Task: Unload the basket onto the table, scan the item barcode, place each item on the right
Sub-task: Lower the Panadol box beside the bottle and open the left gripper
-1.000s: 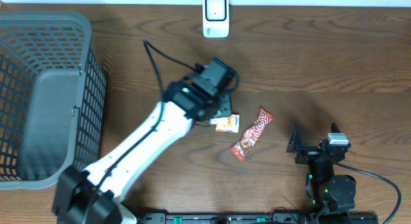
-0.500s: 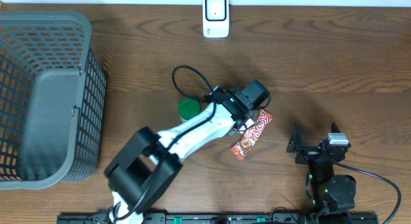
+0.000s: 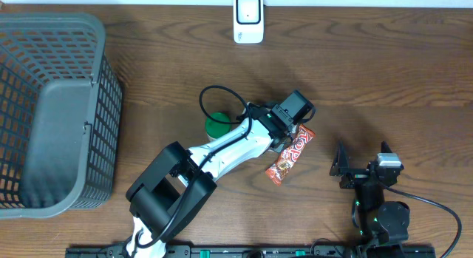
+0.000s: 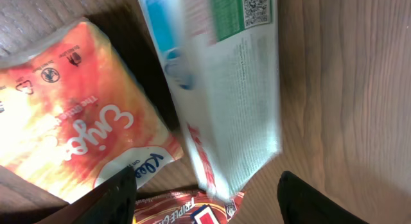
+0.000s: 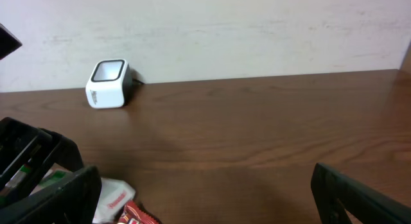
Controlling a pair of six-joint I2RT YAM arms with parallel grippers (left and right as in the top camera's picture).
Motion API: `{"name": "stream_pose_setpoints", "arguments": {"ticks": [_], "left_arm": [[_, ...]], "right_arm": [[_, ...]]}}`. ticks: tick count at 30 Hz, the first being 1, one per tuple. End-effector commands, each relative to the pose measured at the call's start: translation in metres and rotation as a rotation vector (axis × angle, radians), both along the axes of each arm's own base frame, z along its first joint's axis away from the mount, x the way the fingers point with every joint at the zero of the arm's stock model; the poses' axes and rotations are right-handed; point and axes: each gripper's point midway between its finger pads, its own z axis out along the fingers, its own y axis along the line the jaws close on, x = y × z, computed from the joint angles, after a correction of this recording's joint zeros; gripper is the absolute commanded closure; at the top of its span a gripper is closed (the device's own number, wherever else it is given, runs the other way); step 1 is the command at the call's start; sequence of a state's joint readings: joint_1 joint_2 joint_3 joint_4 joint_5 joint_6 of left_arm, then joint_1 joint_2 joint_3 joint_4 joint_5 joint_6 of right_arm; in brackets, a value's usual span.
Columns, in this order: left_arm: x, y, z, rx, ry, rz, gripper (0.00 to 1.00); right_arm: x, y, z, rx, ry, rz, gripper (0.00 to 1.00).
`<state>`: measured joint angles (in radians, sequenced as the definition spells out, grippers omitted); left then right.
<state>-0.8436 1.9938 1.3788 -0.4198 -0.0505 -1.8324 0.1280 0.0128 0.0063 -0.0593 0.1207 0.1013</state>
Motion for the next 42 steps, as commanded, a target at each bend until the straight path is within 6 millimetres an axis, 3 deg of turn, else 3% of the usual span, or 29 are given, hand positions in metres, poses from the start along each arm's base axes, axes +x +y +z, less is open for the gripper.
{"name": "stream_pose_setpoints", "arguments": {"ticks": [1,5,9,15,17,20,26,27,28,29,30,33,36,39,42], "left_arm": [[0.004,-0.004,0.007,0.02,-0.035,-0.074,0.3],[0.011,-0.003,0.026,0.063,-0.12,-0.178,0.3],[0.019,0.016,0.065,0.199,-0.264,-0.302,0.28],[0.009,0.071,0.122,0.472,-0.37,-0.44,0.24],[0.001,0.095,0.135,0.553,-0.362,-0.437,0.23],[-0.013,0.119,0.144,0.625,-0.325,-0.457,0.14],[-0.032,0.119,0.129,0.649,-0.243,-0.645,0.14],[-0.032,0.118,0.127,0.655,-0.242,-0.664,0.2],[-0.031,0.116,0.126,0.659,-0.247,-0.682,0.29],[-0.029,0.114,0.125,0.659,-0.25,-0.701,0.45],[-0.026,0.11,0.123,0.66,-0.261,-0.72,0.73],[-0.023,0.103,0.117,0.652,-0.264,-0.725,0.92],[-0.019,0.089,0.103,0.632,-0.265,-0.785,0.92],[-0.015,0.067,0.078,0.602,-0.259,-0.905,0.92],[-0.01,0.06,0.048,0.615,-0.219,-0.934,0.93]], "right_arm": [[0.0,0.002,-0.001,-0.006,0.001,0.007,0.01],[0.0,0.002,-0.001,-0.006,0.001,0.007,0.01],[0.0,0.002,-0.001,-0.006,0.001,0.007,0.01],[0.0,0.002,-0.001,-0.006,0.001,0.007,0.01],[0.0,0.002,-0.001,-0.006,0.001,0.007,0.01],[0.0,0.002,-0.001,-0.006,0.001,0.007,0.01],[0.0,0.002,-0.001,-0.006,0.001,0.007,0.01],[0.0,0.002,-0.001,-0.006,0.001,0.007,0.01],[0.0,0.002,-0.001,-0.006,0.001,0.007,0.01],[0.0,0.002,-0.001,-0.006,0.001,0.007,0.01],[0.0,0.002,-0.001,-0.006,0.001,0.007,0.01],[0.0,0.002,-0.001,-0.006,0.001,0.007,0.01],[0.0,0.002,-0.001,-0.006,0.001,0.007,0.01],[0.0,0.002,-0.001,-0.006,0.001,0.007,0.01],[0.0,0.002,-0.001,-0.006,0.001,0.007,0.01]]}}
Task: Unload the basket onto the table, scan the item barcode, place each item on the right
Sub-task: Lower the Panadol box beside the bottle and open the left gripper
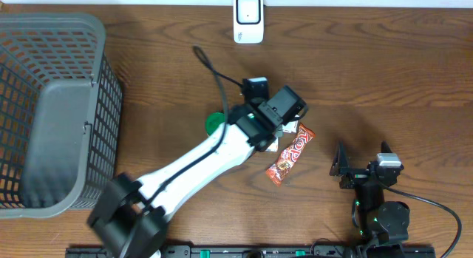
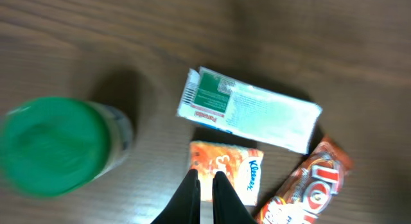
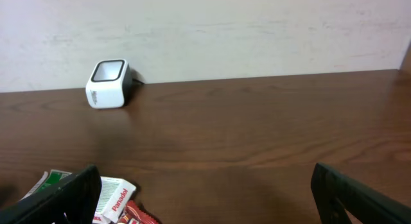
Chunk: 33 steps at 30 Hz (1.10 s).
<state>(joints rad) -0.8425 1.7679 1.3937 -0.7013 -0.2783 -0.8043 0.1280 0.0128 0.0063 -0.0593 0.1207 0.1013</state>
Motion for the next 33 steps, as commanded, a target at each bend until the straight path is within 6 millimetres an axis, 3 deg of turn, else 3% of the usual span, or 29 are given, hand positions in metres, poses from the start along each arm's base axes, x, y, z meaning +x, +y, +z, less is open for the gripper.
{"name": "stream_pose_setpoints", "arguments": {"ticks": [1,9,20,25,30,33], "left_arm": [[-0.002,-0.007,-0.04,0.065,0.078,-0.081,0.92],[-0.002,-0.023,-0.073,0.051,0.133,-0.124,0.92],[0.008,-0.036,-0.075,0.005,0.098,-0.128,0.92],[0.005,-0.04,-0.096,0.004,0.136,-0.138,0.92],[-0.006,-0.032,-0.11,0.046,0.2,-0.14,0.93],[-0.02,-0.007,-0.111,0.143,0.258,-0.121,0.92]], "right_arm": [[0.0,0.002,-0.001,-0.006,0.001,0.007,0.01],[0.0,0.002,-0.001,-0.006,0.001,0.007,0.01],[0.0,0.002,-0.001,-0.006,0.001,0.007,0.01],[0.0,0.002,-0.001,-0.006,0.001,0.007,0.01],[0.0,0.002,-0.001,-0.006,0.001,0.007,0.01],[0.0,0.002,-0.001,-0.006,0.001,0.007,0.01]]}}
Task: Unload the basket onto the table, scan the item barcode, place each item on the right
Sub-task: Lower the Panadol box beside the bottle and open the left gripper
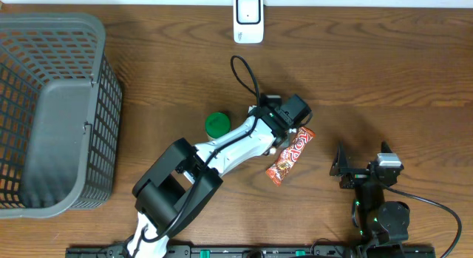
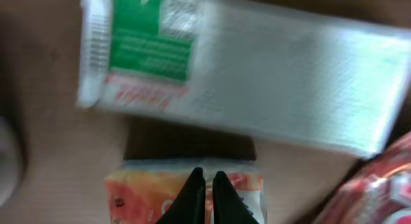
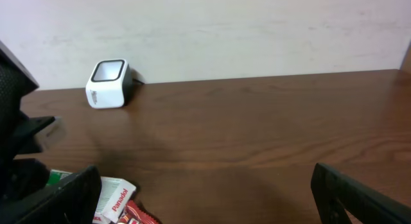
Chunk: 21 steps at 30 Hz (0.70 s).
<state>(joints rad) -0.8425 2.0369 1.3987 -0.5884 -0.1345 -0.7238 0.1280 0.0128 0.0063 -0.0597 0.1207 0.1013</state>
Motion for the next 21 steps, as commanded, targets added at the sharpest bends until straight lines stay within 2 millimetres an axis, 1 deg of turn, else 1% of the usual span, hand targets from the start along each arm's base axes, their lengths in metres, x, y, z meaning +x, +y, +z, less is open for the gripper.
{"name": "stream_pose_setpoints", "arguments": {"ticks": [1,3,4,5,6,7,9,11,15,17,21], "left_arm": [[-0.017,0.033,-0.004,0.133,0.064,0.004,0.93],[-0.026,0.059,0.004,0.232,0.082,0.053,0.92],[-0.031,0.074,0.012,0.283,0.088,0.087,0.93],[-0.035,0.085,0.018,0.317,0.092,0.111,0.93],[-0.039,0.092,0.024,0.34,0.094,0.12,0.93],[-0.041,0.095,0.029,0.345,0.097,0.119,0.93],[-0.039,0.095,0.038,0.329,0.082,0.11,0.93],[-0.033,0.089,0.044,0.301,0.048,0.094,0.92],[-0.022,0.077,0.047,0.252,0.005,0.076,0.92],[-0.021,0.073,0.047,0.231,0.001,0.075,0.92],[-0.021,0.072,0.06,0.208,-0.02,0.075,0.83]], "right_arm": [[0.0,0.002,-0.001,-0.006,0.001,0.007,0.01],[0.0,0.002,-0.001,-0.006,0.001,0.007,0.01],[0.0,0.002,-0.001,-0.006,0.001,0.007,0.01],[0.0,0.002,-0.001,-0.006,0.001,0.007,0.01],[0.0,0.002,-0.001,-0.006,0.001,0.007,0.01],[0.0,0.002,-0.001,-0.006,0.001,0.007,0.01],[0.0,0.002,-0.001,-0.006,0.001,0.007,0.01],[0.0,0.002,-0.001,-0.006,0.001,0.007,0.01],[0.0,0.002,-0.001,-0.006,0.001,0.007,0.01],[0.0,0.002,-0.001,-0.006,0.001,0.007,0.01],[0.0,0.002,-0.001,-0.006,0.001,0.007,0.01]]}}
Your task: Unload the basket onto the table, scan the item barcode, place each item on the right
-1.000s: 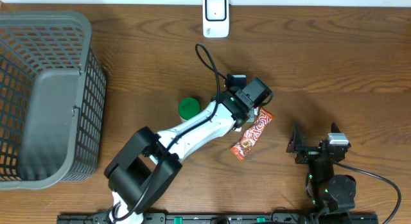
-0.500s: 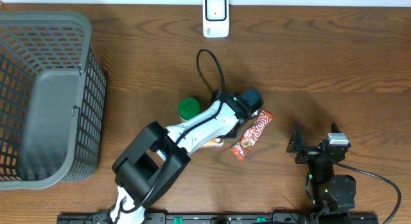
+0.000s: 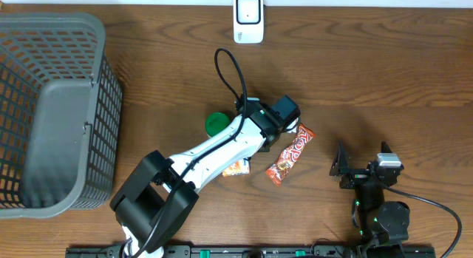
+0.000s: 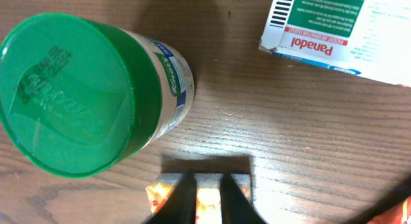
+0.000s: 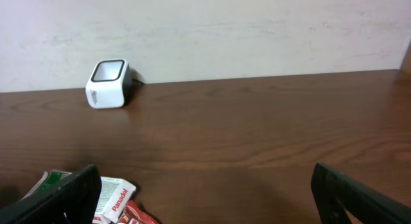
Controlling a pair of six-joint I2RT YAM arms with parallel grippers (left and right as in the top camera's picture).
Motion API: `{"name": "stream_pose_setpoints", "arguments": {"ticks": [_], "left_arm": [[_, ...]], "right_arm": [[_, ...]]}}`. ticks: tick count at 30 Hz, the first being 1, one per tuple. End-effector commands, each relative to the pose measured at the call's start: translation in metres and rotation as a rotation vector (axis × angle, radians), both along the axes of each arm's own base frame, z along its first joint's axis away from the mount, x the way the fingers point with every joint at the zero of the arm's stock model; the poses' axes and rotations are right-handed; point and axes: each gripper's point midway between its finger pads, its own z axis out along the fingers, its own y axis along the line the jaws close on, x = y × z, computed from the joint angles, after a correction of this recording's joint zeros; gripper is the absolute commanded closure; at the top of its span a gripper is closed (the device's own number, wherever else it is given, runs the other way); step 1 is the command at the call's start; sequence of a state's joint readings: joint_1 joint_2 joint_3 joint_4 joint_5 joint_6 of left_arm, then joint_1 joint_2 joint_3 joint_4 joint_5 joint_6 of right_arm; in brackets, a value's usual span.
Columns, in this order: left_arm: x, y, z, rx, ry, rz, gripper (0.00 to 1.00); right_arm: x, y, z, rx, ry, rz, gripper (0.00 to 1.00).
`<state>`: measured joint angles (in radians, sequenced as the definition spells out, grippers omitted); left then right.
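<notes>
An orange tissue pack (image 4: pixel 200 197) is pinched between the two dark fingers of my left gripper (image 4: pixel 207 195), which is shut on it. The pack hangs above the table and casts a square shadow. In the overhead view the pack (image 3: pixel 235 168) peeks out from under the white left arm. The white scanner (image 3: pixel 248 18) stands at the table's far edge and also shows in the right wrist view (image 5: pixel 108 75). My right gripper (image 5: pixel 205 201) rests open at the front right, with nothing between its fingers.
A green-lidded bottle (image 4: pixel 83 95) stands left of the held pack. A white and green Panadol box (image 4: pixel 340 31) lies at the upper right. A red chocolate bar (image 3: pixel 290 156) lies right of the arm. A grey mesh basket (image 3: pixel 52 103) fills the left side.
My left gripper was shut low over the tissue pack beside the Panadol box. Now it grips the pack off the table, shifted left and toward the front, with the bottle in view.
First my left gripper was open, close over the tissue pack and Panadol box. Then it was shut and higher above the items. Then it was low over the pack, still shut. Now it holds the pack raised. The right arm has stayed still.
</notes>
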<state>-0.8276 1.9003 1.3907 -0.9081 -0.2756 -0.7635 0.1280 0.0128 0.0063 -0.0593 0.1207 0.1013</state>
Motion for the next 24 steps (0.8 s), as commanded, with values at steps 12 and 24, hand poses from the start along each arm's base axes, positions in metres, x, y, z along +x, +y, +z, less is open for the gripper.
{"name": "stream_pose_setpoints", "arguments": {"ticks": [12,24], "left_arm": [[-0.01,0.012,0.132,-0.213,-0.245,-0.063,0.39],[-0.031,0.084,0.2,-0.111,-0.436,-0.023,0.19]], "right_arm": [[0.0,0.007,-0.001,0.036,0.004,0.036,0.01],[-0.024,0.088,0.009,0.502,0.159,0.482,0.01]]}}
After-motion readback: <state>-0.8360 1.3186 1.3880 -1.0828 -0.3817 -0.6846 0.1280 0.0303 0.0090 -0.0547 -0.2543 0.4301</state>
